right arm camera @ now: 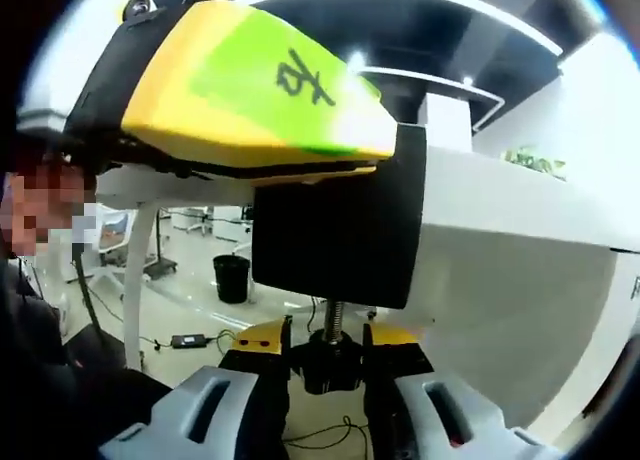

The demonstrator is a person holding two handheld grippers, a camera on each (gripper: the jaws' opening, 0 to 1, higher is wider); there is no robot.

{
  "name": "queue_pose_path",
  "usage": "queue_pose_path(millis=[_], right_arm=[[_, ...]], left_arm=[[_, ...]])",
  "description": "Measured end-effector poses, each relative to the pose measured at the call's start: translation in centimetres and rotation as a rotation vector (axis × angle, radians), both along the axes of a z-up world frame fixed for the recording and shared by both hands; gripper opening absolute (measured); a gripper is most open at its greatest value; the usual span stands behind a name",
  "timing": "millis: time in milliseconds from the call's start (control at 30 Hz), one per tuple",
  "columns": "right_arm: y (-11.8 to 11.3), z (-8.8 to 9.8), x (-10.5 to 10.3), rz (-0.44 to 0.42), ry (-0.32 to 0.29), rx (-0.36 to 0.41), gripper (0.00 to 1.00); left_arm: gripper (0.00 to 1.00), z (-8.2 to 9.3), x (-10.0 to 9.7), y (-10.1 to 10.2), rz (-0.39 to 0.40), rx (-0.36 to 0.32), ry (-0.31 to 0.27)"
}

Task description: Clamp the fixed fixture on the desktop, loosen the retaining clip, secure it to the edge of the desk, and tighten the retaining clip.

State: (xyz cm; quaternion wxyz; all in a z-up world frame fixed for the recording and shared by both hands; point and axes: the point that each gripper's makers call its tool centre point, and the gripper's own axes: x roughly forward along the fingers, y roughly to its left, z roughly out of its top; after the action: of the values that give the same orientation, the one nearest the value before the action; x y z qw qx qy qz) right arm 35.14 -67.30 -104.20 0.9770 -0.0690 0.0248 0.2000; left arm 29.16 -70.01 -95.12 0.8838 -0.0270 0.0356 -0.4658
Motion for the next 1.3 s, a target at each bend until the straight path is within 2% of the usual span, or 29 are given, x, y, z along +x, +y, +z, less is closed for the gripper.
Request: queue_pose_path(millis=[133,200,333,367,433,467,633,667,700,767,833,933,1033,1067,1133,1167,1200,1267,1300], right_arm=[[0.3,0.0,-0.1,0.086,0.017,0.008,0.25],[0.6,-0.1,-0.3,0.16,0.023,0.017,0.25],[1.2,-0.1,-0.7,0.352,0.044,0.004,0.25],[1.5,-0.1,-1.0,0.436,0.039,-0.008,0.25],[1.6,-0.1,-1.2,0.537,0.034,-0.041,0.25],[1.7,-0.2,-1.4,0.588,0.056,-0.027,0.25],[2.4,-0.2,-2.0,0.736,0.114,-0.027,0.25],[2.4,-0.2,-2.1,0.759,0.11,-0.035,0.25],[3.1,0.3,-2.8,0.815,0.032,-0.071,0.25],[2.8,0.1,-3.0,0.781,0.052,-0.059,0.25],[2.4,-0.2,-2.6,0.728,0.118,0.005,0.26],[1.8,-0.1,-2.2,0.617,0.075,0.006,0.26],[0.8,-0.8,-1.4,0.483,0.09,0.006,0.28],[0.5,-0.9,-1.2,0.433,0.069,-0.028,0.31],[-0.5,-1.1,-0.8,0.296,0.047,-0.048,0.34],[-1.2,-1.3,-0.8,0.194,0.064,-0.012,0.36],[-1.4,-1.3,-0.9,0.131,0.065,0.026,0.38],[-1.5,-0.9,-1.3,0.042,0.033,0.099,0.44],[-1.2,-0.9,-1.5,0.029,0.017,0.089,0.49]], left_arm=[[0.01,0.0,0.0,0.0,-0.001,0.001,-0.002],[0.01,0.0,0.0,0.0,-0.004,0.004,-0.002],[0.01,0.0,0.0,0.0,0.0,0.005,-0.004],[0.01,0.1,0.0,0.0,0.0,0.005,-0.004],[0.01,0.0,-0.1,0.0,-0.002,0.016,-0.006],[0.01,0.0,0.0,0.0,-0.004,0.015,-0.004],[0.01,0.0,-0.1,0.0,-0.001,0.021,-0.005],[0.01,-0.1,-0.1,0.0,-0.001,0.028,-0.005],[0.01,-0.1,-0.1,0.0,-0.001,0.032,-0.004],[0.01,-0.1,-0.1,-0.1,-0.003,0.04,-0.002],[0.01,-0.1,-0.1,-0.1,-0.002,0.04,0.0],[0.01,-0.1,-0.1,-0.1,-0.001,0.038,0.003],[0.01,-0.1,-0.2,-0.1,0.002,0.033,0.003],[0.01,-0.1,-0.2,-0.1,0.001,0.037,0.001],[0.01,-0.1,-0.2,-0.1,-0.002,0.036,0.009],[0.01,-0.1,-0.2,-0.1,-0.001,0.042,0.006],[0.01,-0.1,-0.2,-0.1,0.002,0.043,0.005],[0.01,-0.1,-0.2,-0.1,0.007,0.038,0.006],[0.01,-0.1,-0.3,-0.1,0.008,0.037,0.006]])
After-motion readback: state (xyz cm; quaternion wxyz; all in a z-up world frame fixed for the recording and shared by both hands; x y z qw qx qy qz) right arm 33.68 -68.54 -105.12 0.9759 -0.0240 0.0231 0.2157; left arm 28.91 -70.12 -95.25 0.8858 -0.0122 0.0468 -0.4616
